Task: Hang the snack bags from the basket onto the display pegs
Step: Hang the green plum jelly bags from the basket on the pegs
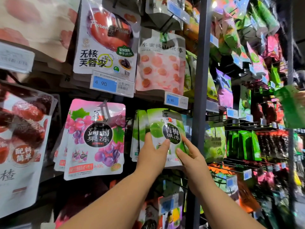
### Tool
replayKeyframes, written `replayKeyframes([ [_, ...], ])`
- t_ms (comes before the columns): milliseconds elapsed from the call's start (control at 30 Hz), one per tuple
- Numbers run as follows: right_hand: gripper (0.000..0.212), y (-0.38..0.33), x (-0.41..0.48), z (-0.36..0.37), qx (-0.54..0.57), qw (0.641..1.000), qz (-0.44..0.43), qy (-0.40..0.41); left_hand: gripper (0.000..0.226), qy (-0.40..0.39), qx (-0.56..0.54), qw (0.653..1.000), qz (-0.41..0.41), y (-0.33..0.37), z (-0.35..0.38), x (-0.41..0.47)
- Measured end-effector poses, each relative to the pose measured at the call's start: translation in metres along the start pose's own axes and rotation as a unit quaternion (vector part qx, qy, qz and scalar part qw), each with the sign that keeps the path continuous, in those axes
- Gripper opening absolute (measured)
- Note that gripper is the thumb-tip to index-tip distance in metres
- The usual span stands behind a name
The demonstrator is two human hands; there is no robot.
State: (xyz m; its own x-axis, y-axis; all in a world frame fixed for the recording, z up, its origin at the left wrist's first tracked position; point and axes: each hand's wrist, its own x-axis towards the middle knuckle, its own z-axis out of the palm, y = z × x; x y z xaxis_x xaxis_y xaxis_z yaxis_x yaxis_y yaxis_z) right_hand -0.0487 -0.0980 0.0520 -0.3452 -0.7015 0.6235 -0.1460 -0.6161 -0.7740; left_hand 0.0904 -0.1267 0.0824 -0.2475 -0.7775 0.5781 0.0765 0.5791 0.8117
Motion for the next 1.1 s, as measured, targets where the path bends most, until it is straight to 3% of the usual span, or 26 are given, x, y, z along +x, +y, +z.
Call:
replayKeyframes([
  [133,0.061,0.004,0.007,0.000,-0.014,1.000,0.008,-0.006,0.028,0.007,0.003,1.000,-0.008,-0.005,0.001,0.006],
  [267,0.048,0.011,0.020,0.005,-0.035,0.999,0.020,-0.007,0.056,0.039,0.035,0.998,-0.019,-0.009,0.001,0.014],
  [367,0.049,0.017,0.026,0.011,-0.049,0.998,0.038,-0.011,0.063,0.059,0.064,0.996,-0.024,-0.015,-0.001,0.017],
  [467,0.057,0.022,0.029,0.014,-0.075,0.997,0.034,-0.008,0.064,0.067,0.090,0.993,-0.028,-0.020,-0.002,0.019],
  [833,0.055,0.040,0.030,0.017,-0.188,0.982,-0.006,0.015,0.061,0.110,0.150,0.981,-0.056,-0.038,0.004,0.018],
  [1000,0.057,0.047,0.020,0.008,-0.245,0.969,0.000,0.023,0.061,0.138,0.143,0.980,-0.033,-0.050,0.011,0.003],
  [1100,0.054,0.047,0.005,0.003,-0.281,0.959,0.003,0.033,0.061,0.176,0.196,0.965,-0.009,-0.058,0.017,-0.012],
])
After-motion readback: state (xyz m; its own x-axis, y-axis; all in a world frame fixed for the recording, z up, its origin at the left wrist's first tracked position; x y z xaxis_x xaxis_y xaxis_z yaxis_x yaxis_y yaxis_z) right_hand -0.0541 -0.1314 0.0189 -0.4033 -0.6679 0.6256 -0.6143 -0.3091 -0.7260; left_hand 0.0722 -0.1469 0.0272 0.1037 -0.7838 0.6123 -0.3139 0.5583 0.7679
